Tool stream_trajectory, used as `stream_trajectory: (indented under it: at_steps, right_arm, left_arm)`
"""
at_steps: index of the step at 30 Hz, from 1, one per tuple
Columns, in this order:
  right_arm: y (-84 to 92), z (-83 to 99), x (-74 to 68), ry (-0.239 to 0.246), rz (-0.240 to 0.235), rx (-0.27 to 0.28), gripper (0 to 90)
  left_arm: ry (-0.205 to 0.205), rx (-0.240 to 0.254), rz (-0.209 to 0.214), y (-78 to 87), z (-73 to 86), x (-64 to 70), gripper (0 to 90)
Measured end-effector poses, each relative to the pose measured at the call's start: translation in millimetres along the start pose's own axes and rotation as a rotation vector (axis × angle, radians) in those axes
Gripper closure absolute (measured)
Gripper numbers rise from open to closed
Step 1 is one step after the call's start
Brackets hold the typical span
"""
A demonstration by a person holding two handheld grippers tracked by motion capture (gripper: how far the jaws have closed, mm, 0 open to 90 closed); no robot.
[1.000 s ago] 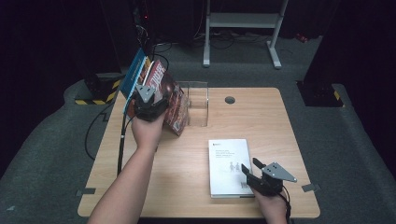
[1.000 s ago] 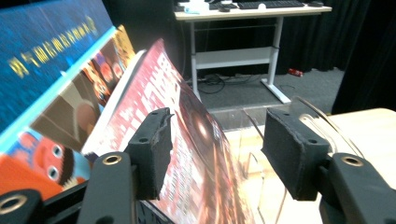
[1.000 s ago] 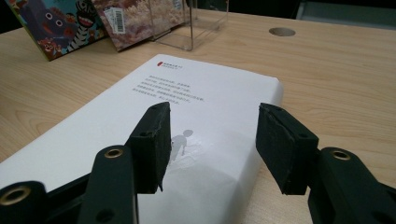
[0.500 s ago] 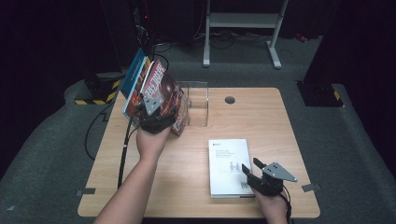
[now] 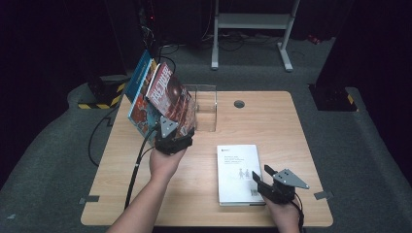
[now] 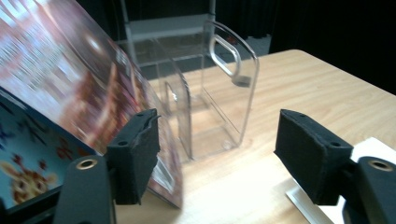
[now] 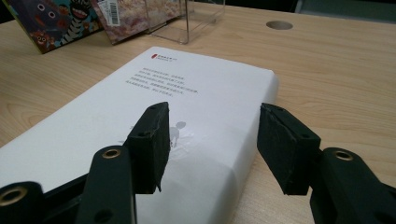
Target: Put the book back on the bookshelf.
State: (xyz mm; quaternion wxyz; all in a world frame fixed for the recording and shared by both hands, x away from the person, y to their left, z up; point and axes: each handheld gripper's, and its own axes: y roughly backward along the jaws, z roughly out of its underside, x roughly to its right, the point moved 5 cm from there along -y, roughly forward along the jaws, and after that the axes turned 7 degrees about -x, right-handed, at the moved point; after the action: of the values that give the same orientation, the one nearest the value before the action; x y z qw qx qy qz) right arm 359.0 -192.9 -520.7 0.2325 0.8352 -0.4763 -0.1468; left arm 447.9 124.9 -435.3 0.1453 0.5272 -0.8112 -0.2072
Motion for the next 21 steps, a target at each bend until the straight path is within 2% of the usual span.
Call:
stream_trajectory:
  at_steps: [2, 4, 5, 6, 7, 8, 10, 12, 14, 15, 18, 19, 20, 21]
  right_arm:
    - [0.3, 0.8, -0.1, 0.002, 0.001, -0.004, 43.8]
    - [0.3, 1.2, -0.1, 0.001, 0.002, -0.006, 43.8]
    - [-0.3, 2.0, 0.7, -0.004, 0.002, -0.014, 43.3]
    - [-0.3, 2.0, 0.7, -0.004, 0.002, -0.014, 43.3]
    - [-1.7, 2.7, 1.1, -0.014, -0.002, -0.025, 42.6]
    - [-1.7, 2.7, 1.1, -0.014, -0.002, -0.025, 42.6]
    - [-3.2, 3.6, 0.2, -0.025, -0.009, -0.04, 41.6]
    - [-4.2, 4.2, -0.2, -0.011, -0.01, -0.043, 39.4]
    - [-4.7, 5.1, 0.2, -0.016, -0.013, -0.055, 37.4]
    - [-4.9, 5.7, 0.5, -0.022, -0.017, -0.059, 36.1]
    - [-6.8, 7.3, 1.1, -0.043, -0.022, -0.072, 30.3]
    - [-6.8, 7.3, 1.1, -0.043, -0.022, -0.072, 30.3]
    - [-8.7, 8.2, -0.4, -0.053, -0.03, -0.088, 28.0]
    - [-8.7, 8.2, -0.4, -0.053, -0.03, -0.088, 28.0]
  left_arm:
    - [-0.013, -0.022, 0.019, -2.6, 10.0, 8.7, 28.6]
    - [-0.015, -0.034, 0.028, -3.7, 13.9, 12.0, 28.2]
    - [-0.018, -0.051, 0.049, -6.2, 22.1, 18.7, 27.8]
    - [-0.018, -0.051, 0.049, -6.2, 22.1, 18.7, 27.5]
    - [-0.037, -0.073, 0.072, -8.8, 30.5, 27.1, 27.3]
    - [-0.037, -0.073, 0.072, -8.8, 30.5, 27.1, 26.8]
    - [-0.037, -0.088, 0.105, -10.5, 38.6, 36.7, 26.3]
    - [-0.049, -0.098, 0.124, -11.1, 46.1, 46.3, 25.0]
    - [-0.045, -0.11, 0.156, -12.0, 54.7, 57.3, 24.1]
    - [-0.053, -0.134, 0.19, -13.3, 65.0, 71.0, 22.7]
    - [-0.071, -0.164, 0.24, -14.3, 80.5, 91.9, 20.5]
    - [-0.071, -0.164, 0.24, -14.3, 80.5, 91.9, 19.7]
    - [-0.064, -0.182, 0.277, -15.4, 89.3, 104.4, 19.5]
    - [-0.064, -0.182, 0.277, -15.4, 89.3, 104.4, 18.9]
